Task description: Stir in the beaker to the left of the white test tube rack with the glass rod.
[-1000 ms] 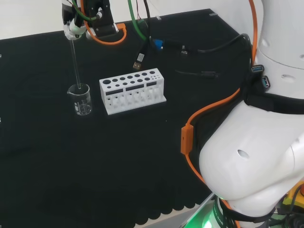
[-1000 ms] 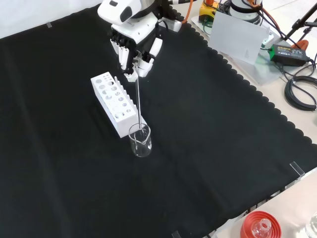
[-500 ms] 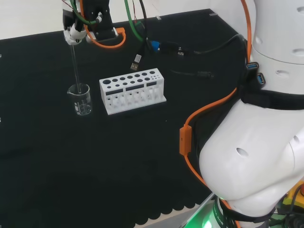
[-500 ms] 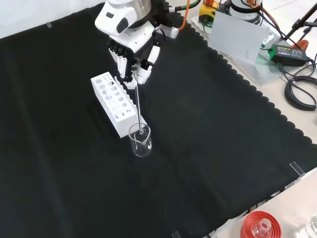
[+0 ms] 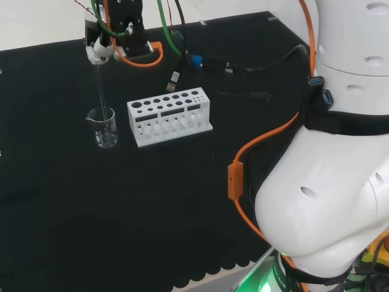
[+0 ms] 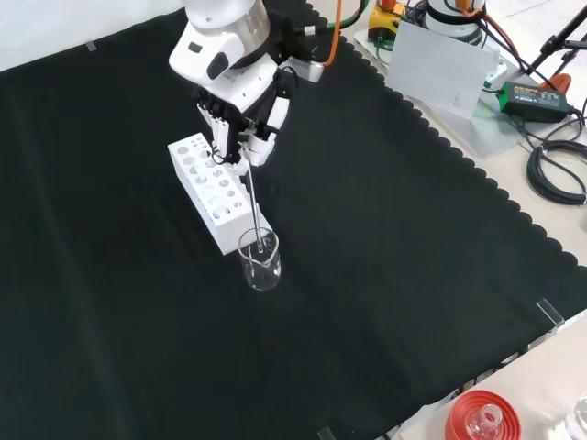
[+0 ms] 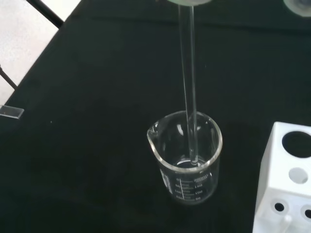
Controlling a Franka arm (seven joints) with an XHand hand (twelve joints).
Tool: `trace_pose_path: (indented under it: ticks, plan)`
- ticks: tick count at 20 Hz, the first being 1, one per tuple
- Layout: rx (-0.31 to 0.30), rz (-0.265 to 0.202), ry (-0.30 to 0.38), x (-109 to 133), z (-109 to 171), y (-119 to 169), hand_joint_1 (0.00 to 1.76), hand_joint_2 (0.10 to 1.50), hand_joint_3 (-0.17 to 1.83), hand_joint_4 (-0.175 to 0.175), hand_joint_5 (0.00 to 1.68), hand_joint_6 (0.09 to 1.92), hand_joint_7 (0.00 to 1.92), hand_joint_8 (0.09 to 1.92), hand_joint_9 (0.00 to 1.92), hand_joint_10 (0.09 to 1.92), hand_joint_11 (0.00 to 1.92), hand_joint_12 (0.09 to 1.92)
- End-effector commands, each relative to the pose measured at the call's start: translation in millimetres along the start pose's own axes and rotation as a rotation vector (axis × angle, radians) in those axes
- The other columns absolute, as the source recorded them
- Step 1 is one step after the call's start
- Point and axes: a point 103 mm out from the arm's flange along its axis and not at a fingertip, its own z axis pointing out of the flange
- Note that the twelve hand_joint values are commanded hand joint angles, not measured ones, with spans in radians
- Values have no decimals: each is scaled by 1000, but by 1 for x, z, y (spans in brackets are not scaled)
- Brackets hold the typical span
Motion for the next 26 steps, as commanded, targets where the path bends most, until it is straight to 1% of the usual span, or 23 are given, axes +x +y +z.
trace_pose_path:
  ticks: [1,5,9,12,17,20,22,26]
  plan:
    - [17,4,1,-4,12,4,1308,1095,-119,-175,1043,666,1269,797,1778,378,1577,643]
    - [29,7,1,-3,19,5,1308,1095,-118,-175,1043,666,1269,797,1778,377,1577,643]
    - [28,9,-1,-2,20,5,1308,1094,-116,-175,1043,665,1269,797,1778,377,1576,642]
    - [27,8,11,2,20,7,1308,1094,-115,-175,1043,665,1268,798,1778,377,1576,642]
    - [39,17,-6,9,22,12,1308,1093,-113,-175,1043,665,1268,797,1778,377,1576,642]
    - [43,8,-8,16,25,20,1308,1092,-113,-175,1043,665,1268,797,1778,377,1576,642]
    - [37,1,1,15,25,21,1308,1092,-112,-175,1043,665,1268,797,1778,377,1576,642]
    - [49,4,11,11,24,27,1308,1092,-111,-175,1043,665,1268,798,1778,377,1576,642]
